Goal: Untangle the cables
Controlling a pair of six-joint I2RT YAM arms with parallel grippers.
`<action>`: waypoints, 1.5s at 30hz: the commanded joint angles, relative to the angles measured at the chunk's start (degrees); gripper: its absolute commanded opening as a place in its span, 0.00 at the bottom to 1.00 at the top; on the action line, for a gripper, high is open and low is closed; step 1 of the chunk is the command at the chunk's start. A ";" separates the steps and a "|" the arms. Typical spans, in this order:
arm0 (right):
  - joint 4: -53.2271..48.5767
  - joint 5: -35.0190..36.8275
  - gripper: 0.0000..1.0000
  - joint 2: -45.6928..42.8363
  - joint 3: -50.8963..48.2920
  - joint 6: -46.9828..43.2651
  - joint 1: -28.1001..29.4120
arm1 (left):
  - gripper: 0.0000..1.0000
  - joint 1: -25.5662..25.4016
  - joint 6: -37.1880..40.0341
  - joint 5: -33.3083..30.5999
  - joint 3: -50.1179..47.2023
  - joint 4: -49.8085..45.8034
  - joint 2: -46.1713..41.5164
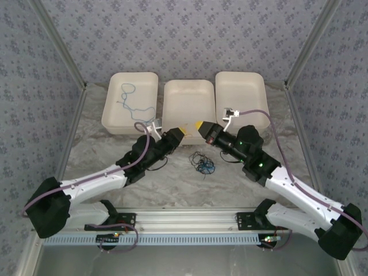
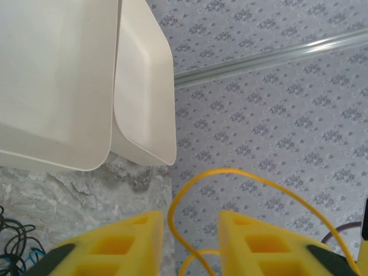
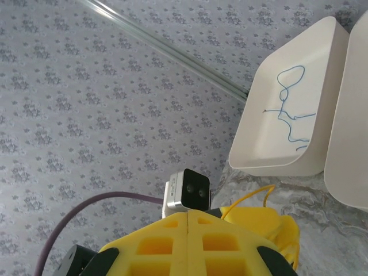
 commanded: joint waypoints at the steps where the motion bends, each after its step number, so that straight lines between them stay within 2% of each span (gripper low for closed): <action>1: 2.74 0.05 0.00 -1.15 -0.37 3.39 -0.55 | 0.21 0.34 1.54 1.59 1.85 4.66 1.09; 5: 1.98 -0.52 0.00 -1.86 -0.73 3.84 -1.56 | 0.02 0.29 2.02 0.62 1.22 4.47 -0.23; 6: 1.60 -0.57 0.00 -2.43 -0.95 3.95 -1.89 | 0.00 0.23 2.57 0.24 1.12 3.41 -1.06; 13: -4.99 -3.00 0.00 -8.57 -1.03 3.03 -8.66 | 0.00 0.32 9.39 -2.06 1.28 -8.75 -10.01; 20: -11.65 -8.61 0.00 -12.60 0.44 1.07 -17.57 | 0.00 0.73 20.33 1.94 5.92 -24.88 -15.17; 26: -17.74 -10.65 0.00 -14.10 2.57 -2.69 -22.32 | 0.00 0.78 27.39 1.70 7.42 -33.41 -19.61; 30: -19.46 -12.60 0.00 -12.47 4.08 -4.68 -24.41 | 0.00 0.78 32.04 3.97 10.86 -38.35 -18.36; 34: -24.17 -18.31 0.00 -5.82 9.55 -9.22 -24.79 | 0.00 0.78 33.17 10.42 13.79 -38.86 -13.77; 36: -27.84 -18.52 0.00 -3.87 11.75 -11.69 -24.85 | 0.00 0.77 33.11 11.19 14.98 -39.31 -12.35; 37: -29.29 -18.07 0.08 -3.61 12.67 -13.70 -24.56 | 0.00 0.87 33.01 10.65 15.49 -39.88 -12.12; 40: -31.27 -15.96 0.45 -5.12 13.89 -21.19 -20.81 | 0.00 1.00 35.17 10.83 18.63 -43.27 -11.03; 42: -30.65 -17.71 0.53 -5.35 13.50 -28.25 -16.65 | 0.00 1.04 37.49 12.22 21.15 -46.21 -9.80; 45: -31.37 -21.12 0.55 -3.10 13.03 -37.38 -9.92 | 0.00 1.30 41.29 16.13 24.66 -50.57 -7.43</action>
